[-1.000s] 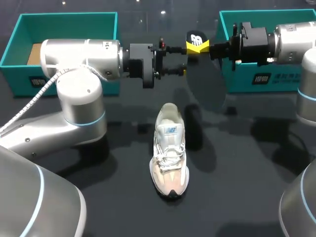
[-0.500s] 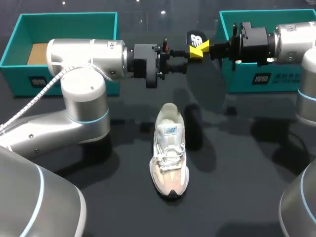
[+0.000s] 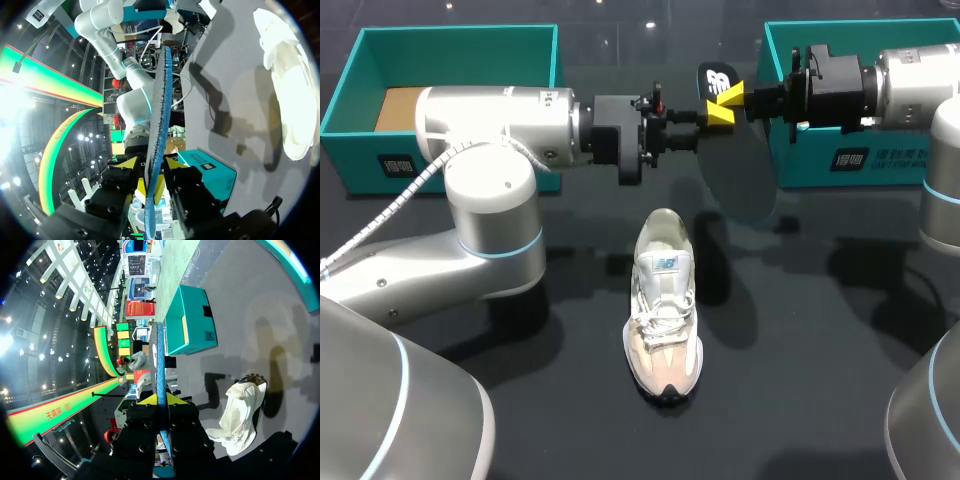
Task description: Take the shoe out of the shoebox, open the shoe tongue, remove and reinsert the insole, then place the shoe into the shoebox
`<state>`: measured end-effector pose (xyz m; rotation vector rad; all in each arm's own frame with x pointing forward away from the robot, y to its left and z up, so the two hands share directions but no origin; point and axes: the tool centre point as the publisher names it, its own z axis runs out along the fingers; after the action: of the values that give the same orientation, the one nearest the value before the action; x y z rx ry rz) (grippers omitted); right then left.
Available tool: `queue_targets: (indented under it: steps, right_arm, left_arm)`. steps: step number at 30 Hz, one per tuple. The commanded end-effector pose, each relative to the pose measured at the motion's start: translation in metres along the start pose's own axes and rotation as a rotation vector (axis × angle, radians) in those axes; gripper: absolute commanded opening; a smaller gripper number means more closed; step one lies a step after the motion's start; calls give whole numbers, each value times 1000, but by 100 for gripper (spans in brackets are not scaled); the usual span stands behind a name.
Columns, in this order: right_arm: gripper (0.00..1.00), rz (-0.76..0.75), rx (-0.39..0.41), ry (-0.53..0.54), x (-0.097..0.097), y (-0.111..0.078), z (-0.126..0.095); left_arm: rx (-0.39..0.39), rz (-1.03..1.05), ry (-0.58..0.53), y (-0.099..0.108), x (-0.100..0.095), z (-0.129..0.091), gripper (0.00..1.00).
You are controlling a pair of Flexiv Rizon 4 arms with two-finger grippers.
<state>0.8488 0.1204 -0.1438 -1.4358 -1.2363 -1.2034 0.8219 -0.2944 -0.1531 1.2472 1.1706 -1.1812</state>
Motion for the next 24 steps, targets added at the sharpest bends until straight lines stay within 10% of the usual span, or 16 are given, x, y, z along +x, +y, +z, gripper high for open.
queue_targets:
  steps: [1, 6, 15, 16, 17, 24]
  right_arm:
    - [0, 1, 0, -2, 0, 0, 1]
    - [0, 1, 0, -2, 0, 0, 1]
    - [2, -8, -4, 5, 1, -1, 2]
    - [35, -11, -7, 7, 1, -2, 1]
    - [100, -15, -6, 11, 2, -3, 0]
    - [100, -37, -25, 23, -1, -19, -19]
  left_arm:
    - [-4, 4, 1, -3, 1, 2, 26]
    - [-6, -1, -2, -5, 1, 0, 0]
    - [-16, 5, -3, -8, -1, -3, 0]
    - [-20, 8, -1, -8, -1, -4, 0]
    - [-23, 9, 3, -8, -2, -5, 0]
    - [-43, -8, 30, -6, -4, -26, 0]
